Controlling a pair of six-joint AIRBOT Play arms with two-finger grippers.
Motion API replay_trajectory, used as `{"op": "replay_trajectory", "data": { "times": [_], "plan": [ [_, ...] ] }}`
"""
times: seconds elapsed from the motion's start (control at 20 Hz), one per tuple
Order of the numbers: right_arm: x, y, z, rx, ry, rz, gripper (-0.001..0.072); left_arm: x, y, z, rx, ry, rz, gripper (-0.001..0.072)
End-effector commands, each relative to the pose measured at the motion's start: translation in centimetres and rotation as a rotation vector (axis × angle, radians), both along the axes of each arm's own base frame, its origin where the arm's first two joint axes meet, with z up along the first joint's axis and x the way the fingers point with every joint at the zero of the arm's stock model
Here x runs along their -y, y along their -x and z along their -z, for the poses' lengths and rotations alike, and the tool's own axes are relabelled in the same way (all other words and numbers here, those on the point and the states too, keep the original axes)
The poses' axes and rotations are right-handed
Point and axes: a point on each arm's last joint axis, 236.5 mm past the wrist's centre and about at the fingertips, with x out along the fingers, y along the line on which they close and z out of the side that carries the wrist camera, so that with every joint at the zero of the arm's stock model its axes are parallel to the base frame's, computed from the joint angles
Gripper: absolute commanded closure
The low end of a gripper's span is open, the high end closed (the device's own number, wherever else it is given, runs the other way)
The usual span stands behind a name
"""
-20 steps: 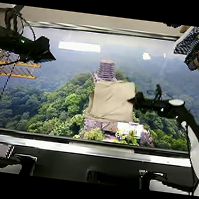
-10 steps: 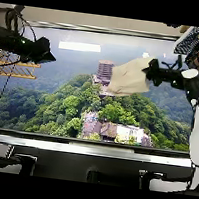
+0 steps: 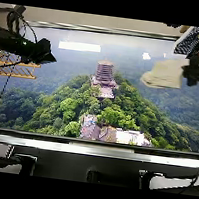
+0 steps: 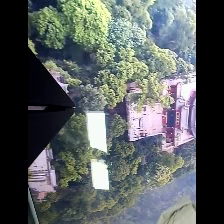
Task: Fold the clothes and pants, and hang the long-sleeved shirts on hangers.
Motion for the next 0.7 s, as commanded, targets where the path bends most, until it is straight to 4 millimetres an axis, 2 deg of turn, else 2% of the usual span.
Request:
{"op": "replay_trajectory", "data": {
  "times": [0.0, 0.1, 0.2, 0.3, 0.45, 0.65],
  "plan": [
    [7.7, 5.2, 1.9, -0.169, -0.023, 0.192, 0.0679, -0.1, -0.1, 0.1, 0.001, -0.003, -0.002, 0.0696],
    [10.8, 10.2, 3.2, -0.338, 0.031, 0.27, 0.0679, -0.2, -0.1, 0.1, 0.002, -0.006, -0.004, 0.0696],
    [13.0, 16.3, 4.3, -0.553, 0.13, 0.296, 0.0678, -0.2, -0.1, 0.1, 0.001, -0.006, -0.004, 0.0696],
    [14.4, 21.0, 4.9, -0.721, 0.232, 0.285, 0.0677, -0.1, -0.1, 0.1, 0.001, -0.006, -0.003, 0.0696],
    [14.8, 25.2, 5.7, -0.853, 0.306, 0.251, 0.0676, -0.1, -0.1, 0.1, 0.001, -0.006, -0.003, 0.0695],
    [13.3, 30.1, 8.0, -0.978, 0.325, 0.225, 0.0676, -0.1, -0.1, 0.1, 0.001, -0.006, -0.003, 0.0696]
  ]
}}
